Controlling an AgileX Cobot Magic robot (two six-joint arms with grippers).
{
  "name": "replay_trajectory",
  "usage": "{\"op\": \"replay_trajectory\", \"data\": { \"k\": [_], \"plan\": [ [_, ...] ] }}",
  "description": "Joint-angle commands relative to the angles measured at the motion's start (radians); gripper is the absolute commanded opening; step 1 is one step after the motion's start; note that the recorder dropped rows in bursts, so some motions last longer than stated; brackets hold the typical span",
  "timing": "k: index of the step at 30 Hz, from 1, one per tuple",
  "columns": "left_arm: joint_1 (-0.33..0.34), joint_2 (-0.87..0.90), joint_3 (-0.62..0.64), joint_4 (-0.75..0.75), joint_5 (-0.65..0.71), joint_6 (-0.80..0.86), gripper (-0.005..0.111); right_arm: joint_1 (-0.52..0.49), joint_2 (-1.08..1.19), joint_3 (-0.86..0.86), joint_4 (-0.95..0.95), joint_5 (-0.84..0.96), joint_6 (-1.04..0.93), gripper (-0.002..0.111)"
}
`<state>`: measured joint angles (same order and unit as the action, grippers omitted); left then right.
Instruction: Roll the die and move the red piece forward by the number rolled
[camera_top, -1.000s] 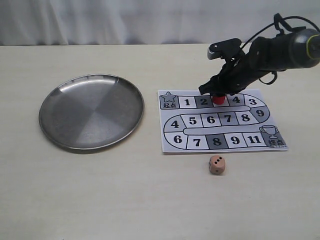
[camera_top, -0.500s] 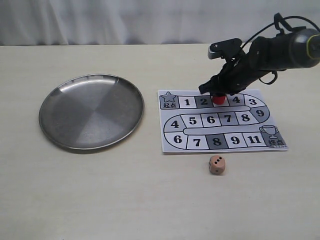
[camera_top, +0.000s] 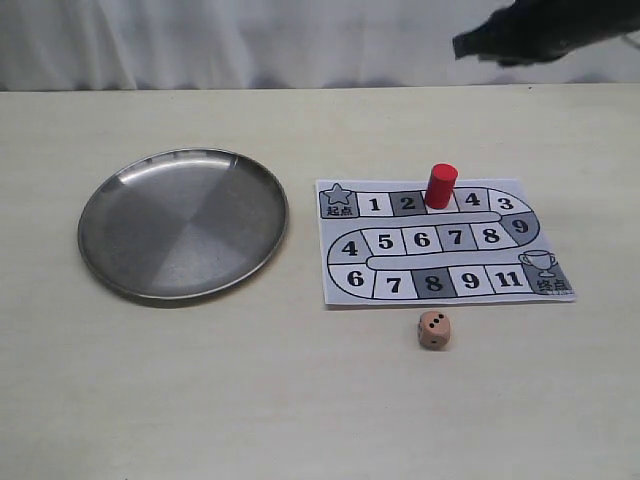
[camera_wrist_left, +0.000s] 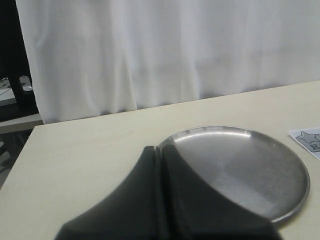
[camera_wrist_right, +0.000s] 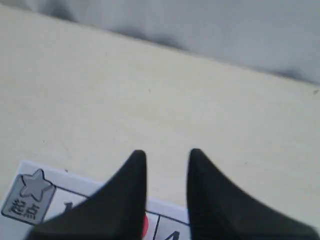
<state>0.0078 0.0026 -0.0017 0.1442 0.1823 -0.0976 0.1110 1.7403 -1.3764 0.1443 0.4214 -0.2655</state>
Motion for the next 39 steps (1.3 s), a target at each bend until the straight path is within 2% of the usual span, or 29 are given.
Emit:
{"op": "replay_trajectory", "data": {
  "k": [1,7,10,19,22,23,29,39],
  "plan": [
    [-0.008,-0.003,0.002,0.000,-0.009,-0.001,0.000,-0.004,-0.287,0.158,-0.010,-0.088,-0.015,0.004],
    [-0.008,-0.003,0.002,0.000,-0.009,-0.001,0.000,-0.004,-0.759,0.680,0.086,-0.460,0.000,0.004],
    [-0.008,-0.003,0.002,0.000,-0.009,-0.001,0.000,-0.004,-0.974,0.903,0.129,-0.510,-0.003,0.004],
    [-0.008,-0.003,0.002,0.000,-0.009,-0.001,0.000,-0.004,-1.343,1.259,0.164,-0.490,0.049,0.004],
    [-0.008,-0.003,0.002,0.000,-0.009,-0.001,0.000,-0.004,-1.403,1.340,0.151,-0.519,0.049,0.004],
    [-0.008,-0.003,0.002,0.000,-0.009,-0.001,0.000,-0.004,-1.427,1.370,0.096,-0.539,0.049,0.004],
    [-0.008,-0.003,0.002,0.000,-0.009,-0.001,0.000,-0.004,-1.543,1.376,-0.059,-0.497,0.156,0.004],
    [-0.008,-0.003,0.002,0.000,-0.009,-0.001,0.000,-0.011,-1.615,1.376,-0.055,-0.499,0.156,0.004]
  ]
}}
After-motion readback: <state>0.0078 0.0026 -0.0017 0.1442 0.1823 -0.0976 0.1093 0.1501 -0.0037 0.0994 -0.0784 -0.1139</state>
